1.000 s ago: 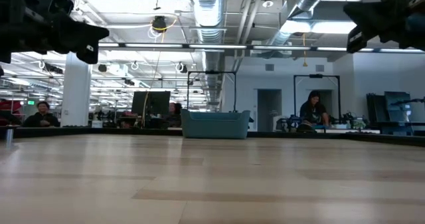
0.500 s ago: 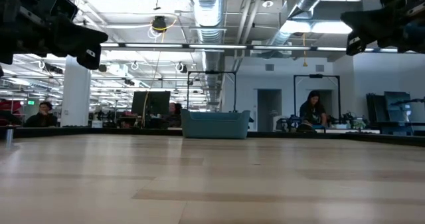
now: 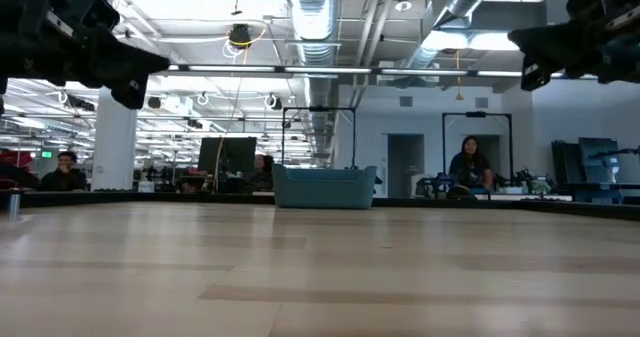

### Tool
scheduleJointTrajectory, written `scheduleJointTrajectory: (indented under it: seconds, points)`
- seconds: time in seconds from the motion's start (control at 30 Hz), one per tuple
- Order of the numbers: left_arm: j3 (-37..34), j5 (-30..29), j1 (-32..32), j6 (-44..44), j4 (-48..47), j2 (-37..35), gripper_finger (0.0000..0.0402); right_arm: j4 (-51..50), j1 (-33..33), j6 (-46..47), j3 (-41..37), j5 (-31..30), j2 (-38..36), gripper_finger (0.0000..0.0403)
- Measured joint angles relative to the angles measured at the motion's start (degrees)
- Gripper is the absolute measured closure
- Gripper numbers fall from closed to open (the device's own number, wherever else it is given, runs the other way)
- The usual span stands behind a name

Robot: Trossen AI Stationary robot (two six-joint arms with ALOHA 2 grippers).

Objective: Sort & place blocks by color
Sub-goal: Return to Home Position

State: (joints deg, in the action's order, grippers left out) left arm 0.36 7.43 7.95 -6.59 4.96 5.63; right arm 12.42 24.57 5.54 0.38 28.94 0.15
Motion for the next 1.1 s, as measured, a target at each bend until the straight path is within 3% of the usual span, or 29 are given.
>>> scheduleJointTrajectory:
  seconds: [0.3,1.1]
  points:
    - [0.0,-4.9,-0.1,0.8,-2.6,0.1,0.0401,-6.9,-0.1,0.0,0.0,-2.2,0.0,0.0376]
    - [0.0,-5.1,-0.1,1.2,-2.6,0.1,0.0401,-8.3,-0.1,0.0,0.0,-2.3,0.0,0.0374]
